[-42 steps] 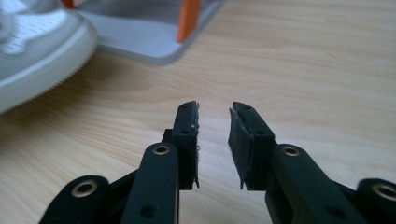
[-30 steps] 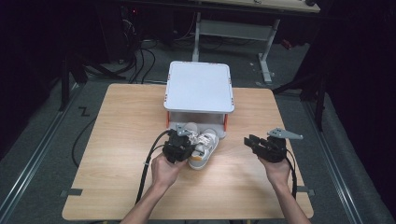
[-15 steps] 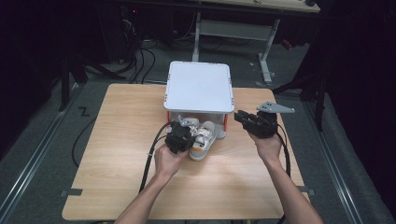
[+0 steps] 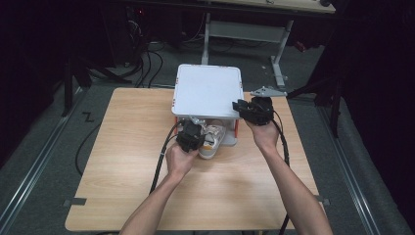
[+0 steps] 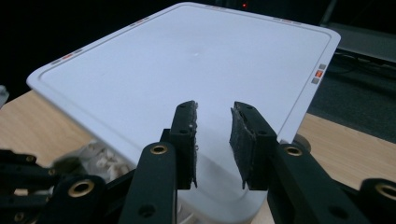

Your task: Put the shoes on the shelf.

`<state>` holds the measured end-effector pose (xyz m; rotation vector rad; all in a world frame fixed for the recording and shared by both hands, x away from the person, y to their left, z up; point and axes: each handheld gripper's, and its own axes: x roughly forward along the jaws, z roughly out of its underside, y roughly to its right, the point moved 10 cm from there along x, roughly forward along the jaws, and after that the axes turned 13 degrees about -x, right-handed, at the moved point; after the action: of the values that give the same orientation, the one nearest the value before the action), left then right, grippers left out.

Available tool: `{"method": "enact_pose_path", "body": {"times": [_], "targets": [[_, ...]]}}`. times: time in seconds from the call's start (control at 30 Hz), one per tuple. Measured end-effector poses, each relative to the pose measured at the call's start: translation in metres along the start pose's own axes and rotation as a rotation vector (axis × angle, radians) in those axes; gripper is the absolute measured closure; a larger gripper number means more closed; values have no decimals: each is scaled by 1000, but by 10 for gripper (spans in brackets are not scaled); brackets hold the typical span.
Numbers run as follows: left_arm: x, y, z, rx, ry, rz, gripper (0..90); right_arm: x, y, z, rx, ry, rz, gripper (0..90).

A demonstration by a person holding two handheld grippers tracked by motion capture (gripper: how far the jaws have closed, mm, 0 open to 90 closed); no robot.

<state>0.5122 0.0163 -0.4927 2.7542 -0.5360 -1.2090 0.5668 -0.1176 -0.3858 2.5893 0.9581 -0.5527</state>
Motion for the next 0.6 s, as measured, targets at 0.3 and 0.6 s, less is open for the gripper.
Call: {"method": "enact_pose_path", "body": {"times": [0.3, 0.6], "targets": [[19, -9, -3, -61, -5, -41, 828, 18, 0, -5, -54, -44, 56, 664], [33, -6, -12, -69, 23, -87, 819, 30, -3, 1, -60, -87, 49, 648]]}}
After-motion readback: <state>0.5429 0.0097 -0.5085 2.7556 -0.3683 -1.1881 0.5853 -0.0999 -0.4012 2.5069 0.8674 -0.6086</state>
